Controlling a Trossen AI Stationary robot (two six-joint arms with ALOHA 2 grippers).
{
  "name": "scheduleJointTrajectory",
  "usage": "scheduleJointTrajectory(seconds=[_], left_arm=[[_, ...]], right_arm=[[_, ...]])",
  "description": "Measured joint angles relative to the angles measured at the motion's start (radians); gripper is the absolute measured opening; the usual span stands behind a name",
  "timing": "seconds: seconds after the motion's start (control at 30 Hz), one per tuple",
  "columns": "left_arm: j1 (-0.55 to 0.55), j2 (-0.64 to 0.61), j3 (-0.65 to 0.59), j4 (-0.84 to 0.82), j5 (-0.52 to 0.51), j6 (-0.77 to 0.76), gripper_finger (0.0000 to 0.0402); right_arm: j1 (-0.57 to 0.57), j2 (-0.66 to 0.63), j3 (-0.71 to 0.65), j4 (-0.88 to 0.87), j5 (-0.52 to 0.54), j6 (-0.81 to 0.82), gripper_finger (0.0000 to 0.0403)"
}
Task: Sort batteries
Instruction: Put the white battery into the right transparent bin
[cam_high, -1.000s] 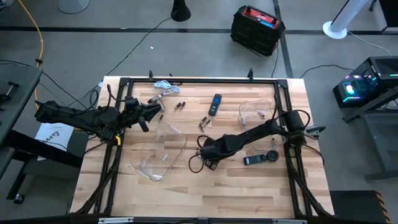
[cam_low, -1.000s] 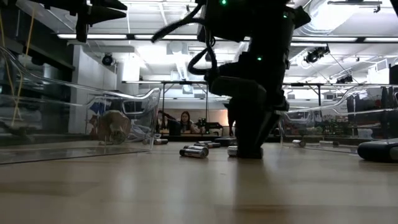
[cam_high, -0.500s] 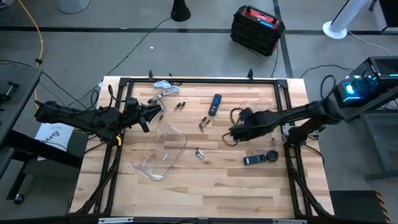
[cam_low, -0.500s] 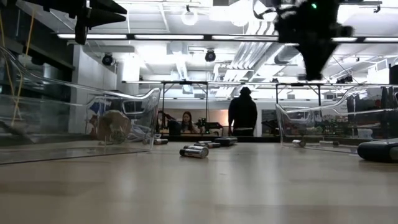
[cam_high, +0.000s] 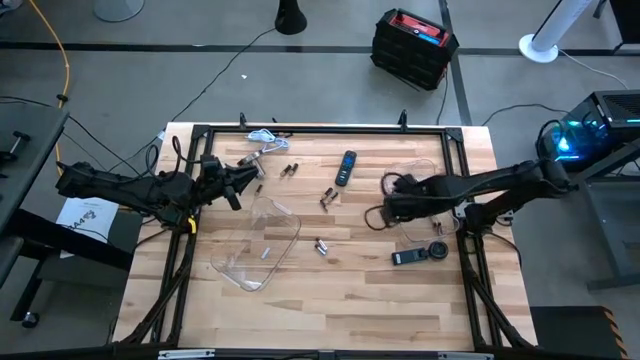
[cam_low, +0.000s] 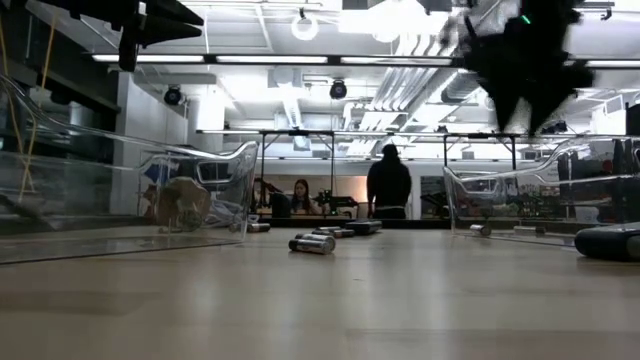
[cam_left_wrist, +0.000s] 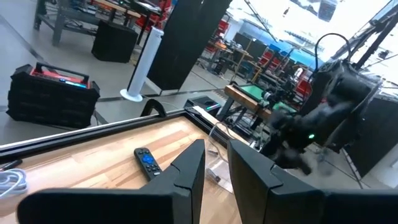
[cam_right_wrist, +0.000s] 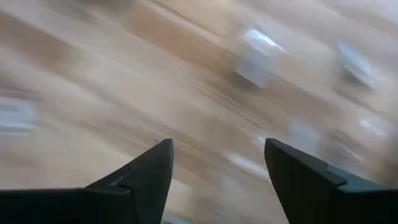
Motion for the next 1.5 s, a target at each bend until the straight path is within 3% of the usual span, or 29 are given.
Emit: scheduleJointTrajectory(seconds=[0.07, 0.2, 0.37, 0.63, 0.83, 0.97, 1.13, 1.4, 1.5], left_arm=[[0.000, 0.000, 0.000, 0.000, 0.000, 0.000, 0.0065], [0.000, 0.000, 0.000, 0.000, 0.000, -0.001, 0.0065], [0.000, 0.000, 0.000, 0.000, 0.003, -0.009, 0.0065], [0.000, 0.000, 0.000, 0.000, 0.010, -0.010, 0.0065], [0.000, 0.000, 0.000, 0.000, 0.010, -0.028, 0.0065], [0.000, 0.000, 0.000, -0.001, 0.011, -0.036, 0.0065], [0.000, 0.000, 0.000, -0.001, 0.013, -0.051, 0.0065], [0.000, 0.000, 0.000, -0.024, 0.026, -0.051, 0.0065], [0.000, 0.000, 0.000, -0.032, 0.027, -0.051, 0.0065]], right_arm=[[0.001, 0.001, 0.020, 0.198, 0.003, -0.104, 0.0250], [-0.012, 0.082, 0.024, 0.569, -0.093, -0.319, 0.0251], [-0.018, 0.284, 0.027, 0.782, -0.204, -0.333, 0.0251], [-0.003, 0.610, 0.230, 0.754, -0.297, -0.404, 0.0252], [-0.001, 0.780, 0.445, 0.535, -0.205, -0.434, 0.0252], [-0.002, 0.851, 0.530, 0.485, -0.140, -0.403, 0.0240], [0.002, 0.895, 0.567, 0.425, -0.129, -0.372, 0.0178], [0.020, 0.875, 0.564, 0.243, -0.082, -0.416, 0.0018], [0.011, 0.826, 0.557, 0.119, -0.037, -0.434, 0.0013]])
